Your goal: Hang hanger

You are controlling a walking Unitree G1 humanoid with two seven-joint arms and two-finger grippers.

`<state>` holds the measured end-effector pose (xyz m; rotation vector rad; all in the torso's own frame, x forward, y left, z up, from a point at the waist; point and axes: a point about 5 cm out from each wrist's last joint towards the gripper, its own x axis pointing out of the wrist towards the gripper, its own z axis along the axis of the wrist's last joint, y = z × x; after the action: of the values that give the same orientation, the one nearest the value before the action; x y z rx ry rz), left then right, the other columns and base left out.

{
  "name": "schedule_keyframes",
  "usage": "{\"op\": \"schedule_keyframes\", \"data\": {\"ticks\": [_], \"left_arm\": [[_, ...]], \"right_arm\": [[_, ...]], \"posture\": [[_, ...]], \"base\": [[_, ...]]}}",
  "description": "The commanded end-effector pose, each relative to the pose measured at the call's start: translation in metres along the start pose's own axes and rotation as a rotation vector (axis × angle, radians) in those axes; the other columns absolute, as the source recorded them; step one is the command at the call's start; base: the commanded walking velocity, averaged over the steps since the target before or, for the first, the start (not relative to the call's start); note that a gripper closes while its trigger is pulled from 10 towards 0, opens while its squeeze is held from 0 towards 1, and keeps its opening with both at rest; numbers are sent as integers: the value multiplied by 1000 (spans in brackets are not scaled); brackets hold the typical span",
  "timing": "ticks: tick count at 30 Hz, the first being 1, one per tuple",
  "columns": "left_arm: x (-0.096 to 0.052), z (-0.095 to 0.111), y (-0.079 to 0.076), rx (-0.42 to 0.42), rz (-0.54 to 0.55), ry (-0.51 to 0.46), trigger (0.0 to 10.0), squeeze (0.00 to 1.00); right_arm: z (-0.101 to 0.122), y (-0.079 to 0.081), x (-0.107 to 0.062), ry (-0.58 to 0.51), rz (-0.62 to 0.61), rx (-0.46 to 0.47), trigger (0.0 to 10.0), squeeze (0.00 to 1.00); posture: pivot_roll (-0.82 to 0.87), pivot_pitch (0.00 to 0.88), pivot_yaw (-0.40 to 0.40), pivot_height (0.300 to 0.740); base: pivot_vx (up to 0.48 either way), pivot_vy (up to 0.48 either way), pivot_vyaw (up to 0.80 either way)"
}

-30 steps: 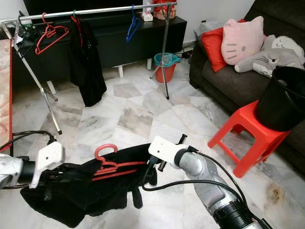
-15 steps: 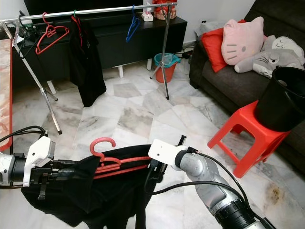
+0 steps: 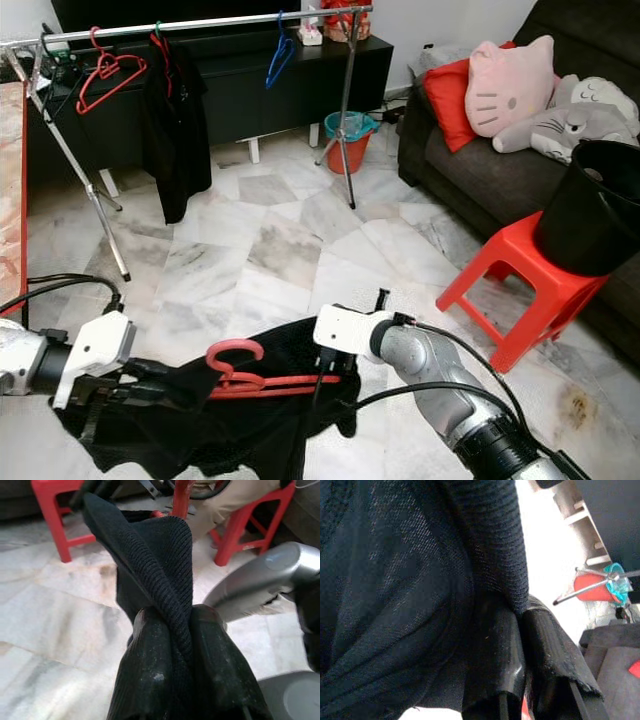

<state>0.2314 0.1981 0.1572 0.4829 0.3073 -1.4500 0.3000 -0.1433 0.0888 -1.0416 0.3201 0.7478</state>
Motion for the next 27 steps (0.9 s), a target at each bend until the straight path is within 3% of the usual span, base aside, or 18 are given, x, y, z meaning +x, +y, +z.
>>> {"op": "schedule_keyframes", "data": {"ticks": [1, 5, 11, 16, 21, 24, 27], "left_arm": [[-3, 4, 2, 37, 1, -8, 10000, 0], [-6, 6, 11, 15, 102, -78, 10000, 0], [-9, -7, 10, -1, 111, 26, 10000, 0], [-14, -8, 12, -24, 133, -13, 10000, 0], [-22, -15, 15, -35, 167, 18, 10000, 0], [-30, -14, 13, -79, 172, -79, 10000, 0], [-31, -14, 11, -81, 154, -82, 10000, 0]], "right_arm": [[-28, -9, -8, 132, -23, 7, 0, 0], [-40, -5, -9, 182, -7, -35, 0, 0], [-55, -5, -12, 237, -8, -38, 0, 0], [-62, -7, -16, 247, -6, -36, 0, 0], [-70, -7, -20, 262, 0, -40, 0, 0], [-80, -6, -24, 282, 19, -43, 0, 0], [-82, -6, -25, 288, 25, -47, 0, 0]], "posture": [[32, 46, -68, 740], [32, 48, -68, 740], [37, 51, -70, 740], [32, 51, -71, 740], [31, 51, -70, 740], [32, 51, -70, 740], [32, 51, -70, 740]], "base": [[0, 0, 0], [0, 0, 0], [0, 0, 0], [0, 0, 0], [0, 0, 0], [0, 0, 0], [0, 0, 0]]}}
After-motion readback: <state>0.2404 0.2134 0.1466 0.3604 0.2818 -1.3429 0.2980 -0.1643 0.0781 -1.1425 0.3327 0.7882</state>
